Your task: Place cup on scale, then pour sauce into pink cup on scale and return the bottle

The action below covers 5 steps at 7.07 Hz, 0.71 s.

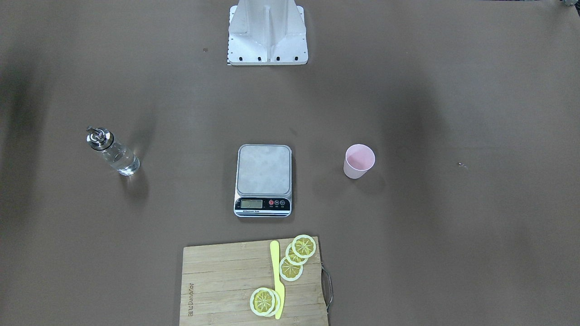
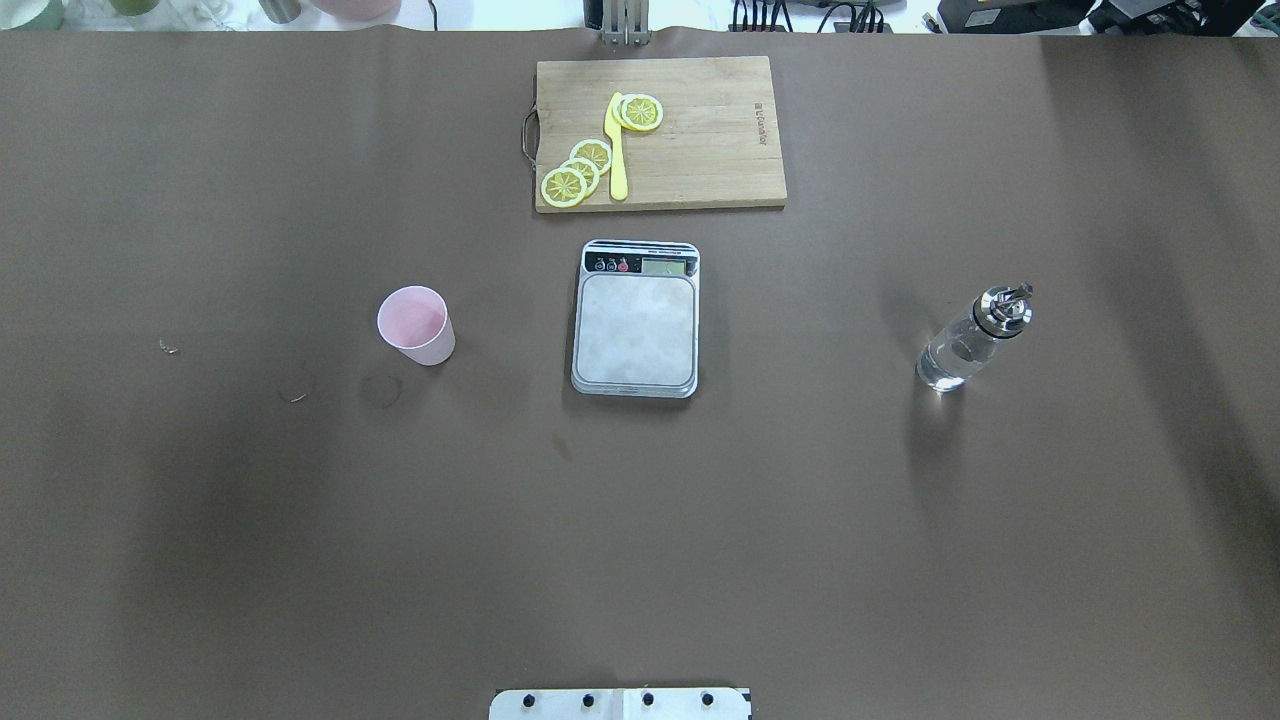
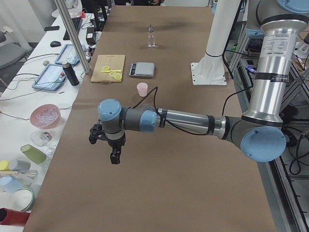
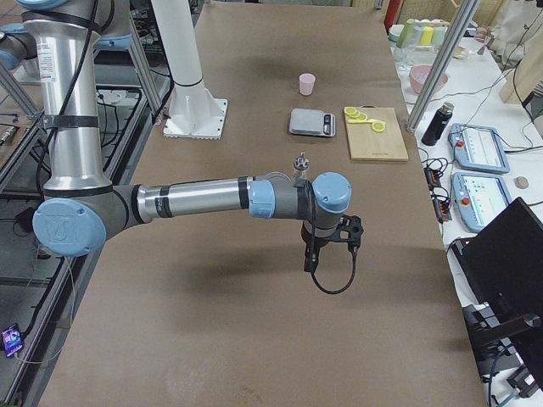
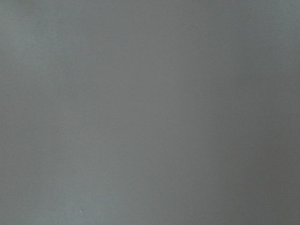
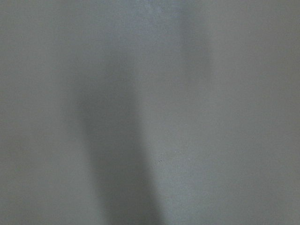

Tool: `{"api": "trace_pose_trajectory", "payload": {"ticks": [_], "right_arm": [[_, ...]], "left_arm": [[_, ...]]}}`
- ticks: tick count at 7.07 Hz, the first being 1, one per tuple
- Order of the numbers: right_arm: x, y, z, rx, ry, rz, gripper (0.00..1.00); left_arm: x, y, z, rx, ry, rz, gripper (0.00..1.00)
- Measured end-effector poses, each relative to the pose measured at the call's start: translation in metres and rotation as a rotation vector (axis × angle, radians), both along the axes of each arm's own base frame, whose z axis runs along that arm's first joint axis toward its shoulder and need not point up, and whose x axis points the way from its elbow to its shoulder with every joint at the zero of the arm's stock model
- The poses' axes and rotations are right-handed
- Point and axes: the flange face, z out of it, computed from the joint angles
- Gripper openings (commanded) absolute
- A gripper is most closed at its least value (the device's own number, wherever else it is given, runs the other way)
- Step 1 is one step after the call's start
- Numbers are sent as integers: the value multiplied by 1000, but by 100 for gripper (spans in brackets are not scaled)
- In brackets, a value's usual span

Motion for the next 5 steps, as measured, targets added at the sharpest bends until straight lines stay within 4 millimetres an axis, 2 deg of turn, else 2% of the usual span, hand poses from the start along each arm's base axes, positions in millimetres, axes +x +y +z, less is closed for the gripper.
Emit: {"api": "trace_pose_trajectory", "payload": {"ticks": [5], "right_arm": [[0, -3, -4, 7, -2, 1, 100]], "left_arm": [[4, 0, 9, -26, -5, -1, 98]]}}
